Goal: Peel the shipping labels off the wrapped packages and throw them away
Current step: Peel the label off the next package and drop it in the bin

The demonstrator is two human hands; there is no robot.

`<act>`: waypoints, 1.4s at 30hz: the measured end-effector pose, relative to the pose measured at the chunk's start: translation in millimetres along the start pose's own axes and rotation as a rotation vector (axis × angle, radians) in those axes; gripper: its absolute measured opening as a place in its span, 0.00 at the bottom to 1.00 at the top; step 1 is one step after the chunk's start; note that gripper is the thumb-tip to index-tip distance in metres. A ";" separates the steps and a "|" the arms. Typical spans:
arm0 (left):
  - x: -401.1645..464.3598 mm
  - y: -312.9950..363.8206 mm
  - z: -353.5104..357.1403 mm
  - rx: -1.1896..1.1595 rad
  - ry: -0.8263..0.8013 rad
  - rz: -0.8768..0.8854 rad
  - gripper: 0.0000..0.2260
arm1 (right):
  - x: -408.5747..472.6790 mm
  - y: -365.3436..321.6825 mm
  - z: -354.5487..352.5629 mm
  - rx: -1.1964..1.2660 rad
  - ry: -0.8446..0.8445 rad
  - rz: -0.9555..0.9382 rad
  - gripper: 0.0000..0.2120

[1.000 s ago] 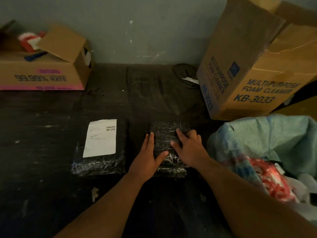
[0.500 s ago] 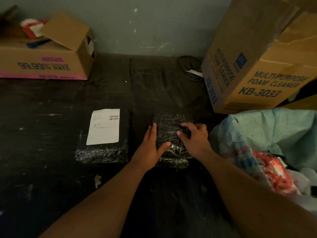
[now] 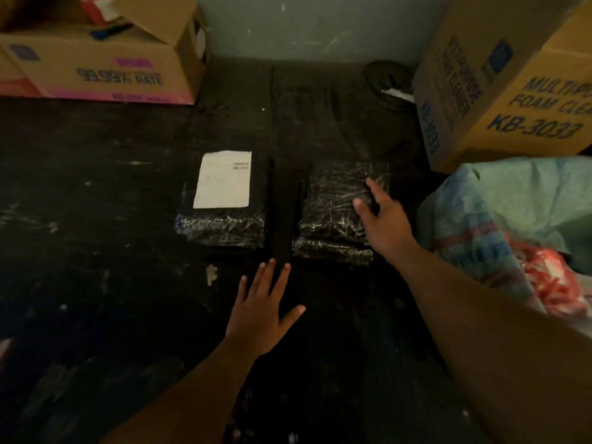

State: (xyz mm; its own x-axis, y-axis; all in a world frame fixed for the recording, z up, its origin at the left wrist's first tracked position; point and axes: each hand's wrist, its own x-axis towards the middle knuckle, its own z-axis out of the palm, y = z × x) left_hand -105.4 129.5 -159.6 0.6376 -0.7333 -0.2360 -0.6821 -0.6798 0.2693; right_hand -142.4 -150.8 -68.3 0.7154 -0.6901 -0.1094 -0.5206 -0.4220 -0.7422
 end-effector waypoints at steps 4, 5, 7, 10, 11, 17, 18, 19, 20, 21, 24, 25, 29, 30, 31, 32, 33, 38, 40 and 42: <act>-29.3 -5.3 15.2 0.065 -0.051 -0.062 0.37 | -19.6 3.6 -7.3 0.055 0.060 -0.017 0.25; -34.3 -4.5 17.1 0.073 -0.056 -0.072 0.36 | -29.1 6.3 -9.4 0.070 0.054 -0.029 0.24; -40.9 -3.0 19.5 0.072 -0.054 -0.093 0.35 | -54.0 12.5 -10.4 0.089 0.053 -0.072 0.24; -52.2 -2.5 20.5 0.066 -0.036 -0.092 0.34 | -97.6 24.2 -8.1 0.131 0.028 -0.110 0.23; -57.6 -2.6 22.3 0.060 -0.025 -0.090 0.33 | -112.5 29.0 -7.3 0.145 0.006 -0.110 0.24; -85.3 0.7 36.9 0.066 0.035 -0.115 0.34 | -199.1 61.1 4.0 0.198 0.001 -0.054 0.22; -86.1 1.0 38.2 0.067 0.037 -0.118 0.33 | -211.5 65.2 6.3 0.214 -0.013 -0.035 0.22; -85.6 1.1 38.3 0.063 0.036 -0.122 0.32 | -222.5 68.5 9.1 0.223 -0.033 -0.018 0.22; -84.5 0.8 38.5 0.058 0.036 -0.124 0.31 | -231.4 72.6 12.4 0.229 -0.053 -0.002 0.22; -83.9 0.5 38.7 0.058 0.040 -0.124 0.30 | -239.3 76.1 15.6 0.231 -0.071 0.015 0.22; -82.9 -1.3 40.5 0.074 0.037 -0.121 0.30 | -252.8 83.5 22.4 0.232 -0.096 0.051 0.22; -82.9 -1.7 40.5 0.077 0.034 -0.120 0.30 | -253.3 84.7 22.6 0.225 -0.106 0.048 0.22; -81.8 -1.4 38.3 0.068 0.041 -0.106 0.30 | -246.2 88.3 19.3 0.182 -0.170 0.018 0.23; -81.1 -1.7 38.3 0.067 0.036 -0.108 0.30 | -245.5 88.7 19.1 0.172 -0.180 0.016 0.23; -80.7 -2.1 38.1 0.067 0.031 -0.109 0.30 | -245.1 88.7 19.6 0.162 -0.190 0.016 0.23; -80.4 -2.2 38.1 0.067 0.030 -0.109 0.30 | -244.7 88.7 20.3 0.149 -0.199 0.018 0.24; -80.5 -1.7 37.4 0.068 0.033 -0.108 0.30 | -244.1 87.8 20.1 0.133 -0.208 0.024 0.24; -79.4 4.5 26.8 0.043 -0.010 -0.125 0.30 | -233.0 78.3 4.1 -0.122 -0.290 0.038 0.24; -78.2 6.9 20.1 0.017 -0.027 -0.132 0.29 | -225.7 73.5 -6.3 -0.205 -0.313 0.042 0.21; -72.6 8.5 7.7 -0.005 -0.030 -0.153 0.27 | -214.1 65.7 -15.4 -0.289 -0.313 0.019 0.19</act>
State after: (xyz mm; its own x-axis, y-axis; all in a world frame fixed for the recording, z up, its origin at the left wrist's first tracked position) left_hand -160.3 176.8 -147.4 0.7230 -0.6211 -0.3025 -0.5761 -0.7837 0.2322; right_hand -337.0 -39.8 -83.4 0.7885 -0.5060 -0.3497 -0.6121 -0.5895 -0.5270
